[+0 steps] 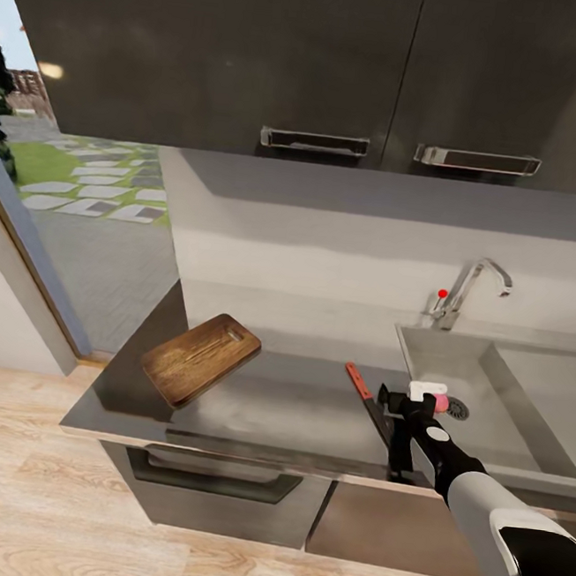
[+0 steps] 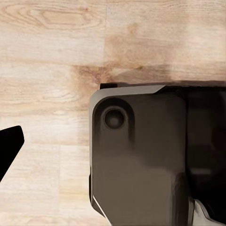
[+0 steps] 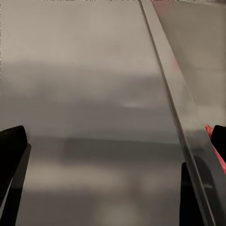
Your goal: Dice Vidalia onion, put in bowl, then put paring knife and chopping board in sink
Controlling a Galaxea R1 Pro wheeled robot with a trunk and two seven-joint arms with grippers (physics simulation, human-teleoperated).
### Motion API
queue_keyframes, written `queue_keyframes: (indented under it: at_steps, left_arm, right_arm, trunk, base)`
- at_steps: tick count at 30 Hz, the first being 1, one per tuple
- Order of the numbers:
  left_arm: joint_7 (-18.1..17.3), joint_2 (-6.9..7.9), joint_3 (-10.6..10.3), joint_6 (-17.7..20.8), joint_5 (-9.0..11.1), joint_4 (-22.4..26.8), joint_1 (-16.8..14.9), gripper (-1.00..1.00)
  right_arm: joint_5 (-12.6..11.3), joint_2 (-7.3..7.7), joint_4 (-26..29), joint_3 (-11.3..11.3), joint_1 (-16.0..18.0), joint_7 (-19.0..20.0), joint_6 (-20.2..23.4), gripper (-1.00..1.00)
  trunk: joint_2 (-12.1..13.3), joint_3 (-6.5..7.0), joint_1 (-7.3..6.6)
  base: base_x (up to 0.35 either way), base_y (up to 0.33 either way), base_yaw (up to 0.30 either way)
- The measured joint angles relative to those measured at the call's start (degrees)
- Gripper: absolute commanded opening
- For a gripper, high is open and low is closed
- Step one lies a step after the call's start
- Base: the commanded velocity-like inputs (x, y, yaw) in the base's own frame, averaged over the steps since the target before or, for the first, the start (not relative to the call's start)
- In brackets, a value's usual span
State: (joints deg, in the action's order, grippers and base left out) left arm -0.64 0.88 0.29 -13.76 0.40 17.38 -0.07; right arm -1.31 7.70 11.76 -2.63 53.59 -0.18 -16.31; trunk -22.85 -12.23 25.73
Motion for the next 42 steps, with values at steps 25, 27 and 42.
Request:
queue_keyframes:
  at_steps: [25, 27, 42]
  left_arm:
    - [0.0, 0.0, 0.0, 0.0, 0.0, 0.0, 0.0, 1.0]
    - [0.0, 0.0, 0.0, 0.0, 0.0, -0.1, 0.0, 1.0]
    - [0.0, 0.0, 0.0, 0.0, 0.0, -0.1, 0.0, 1.0]
  right_arm:
    - [-0.1, 0.0, 1.1, 0.0, 0.0, -0.1, -0.3, 1.0]
    - [-0.1, 0.0, 1.1, 0.0, 0.0, -0.1, -0.3, 1.0]
    - [0.0, 0.08, 1.1, -0.1, 0.0, 0.0, -0.3, 1.0]
  trunk:
    - [0.0, -0.71, 0.0]
    - [0.0, -0.71, 0.0]
    - [0.0, -0.71, 0.01]
  base:
    - [0.0, 0.0, 0.0]
    - [0.0, 0.0, 0.0]
    - [0.0, 0.0, 0.0]
